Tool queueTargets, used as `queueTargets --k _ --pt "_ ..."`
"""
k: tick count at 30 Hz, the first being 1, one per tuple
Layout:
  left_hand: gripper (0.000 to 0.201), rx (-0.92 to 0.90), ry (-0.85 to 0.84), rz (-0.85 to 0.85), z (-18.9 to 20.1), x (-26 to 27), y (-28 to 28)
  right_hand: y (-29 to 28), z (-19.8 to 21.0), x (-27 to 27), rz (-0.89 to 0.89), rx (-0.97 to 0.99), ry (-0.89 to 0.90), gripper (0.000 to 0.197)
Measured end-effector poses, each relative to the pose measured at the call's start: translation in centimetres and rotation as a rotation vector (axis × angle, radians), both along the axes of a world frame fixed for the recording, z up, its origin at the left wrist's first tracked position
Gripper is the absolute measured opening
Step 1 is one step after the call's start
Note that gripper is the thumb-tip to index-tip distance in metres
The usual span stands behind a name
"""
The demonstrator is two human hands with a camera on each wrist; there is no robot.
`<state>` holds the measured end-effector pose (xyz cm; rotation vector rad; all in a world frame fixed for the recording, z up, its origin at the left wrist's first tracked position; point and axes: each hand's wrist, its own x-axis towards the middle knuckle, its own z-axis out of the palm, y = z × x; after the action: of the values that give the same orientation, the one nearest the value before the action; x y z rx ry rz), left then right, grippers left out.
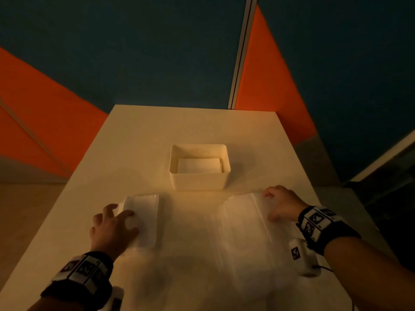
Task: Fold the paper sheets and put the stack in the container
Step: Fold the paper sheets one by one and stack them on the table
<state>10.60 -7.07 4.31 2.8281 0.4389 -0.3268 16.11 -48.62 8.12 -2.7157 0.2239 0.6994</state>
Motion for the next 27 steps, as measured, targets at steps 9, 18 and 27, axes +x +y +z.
queueTargets --k 9,18,27 --pt "0.056 0.043 0.023 0.002 -0.1 0.0 -0.4 2.5 -0.4 2.0 0.250 -0.240 0.097 0.097" --pt "0.057 0.076 0.011 -0.011 -0.1 0.0 -0.6 2.5 -0.2 1.7 0.207 -0.161 -0.016 0.062" --pt "0.051 0.106 -0.040 -0.072 2.0 0.8 -2.0 3.8 5.6 1.3 0.351 0.011 0.084 0.011"
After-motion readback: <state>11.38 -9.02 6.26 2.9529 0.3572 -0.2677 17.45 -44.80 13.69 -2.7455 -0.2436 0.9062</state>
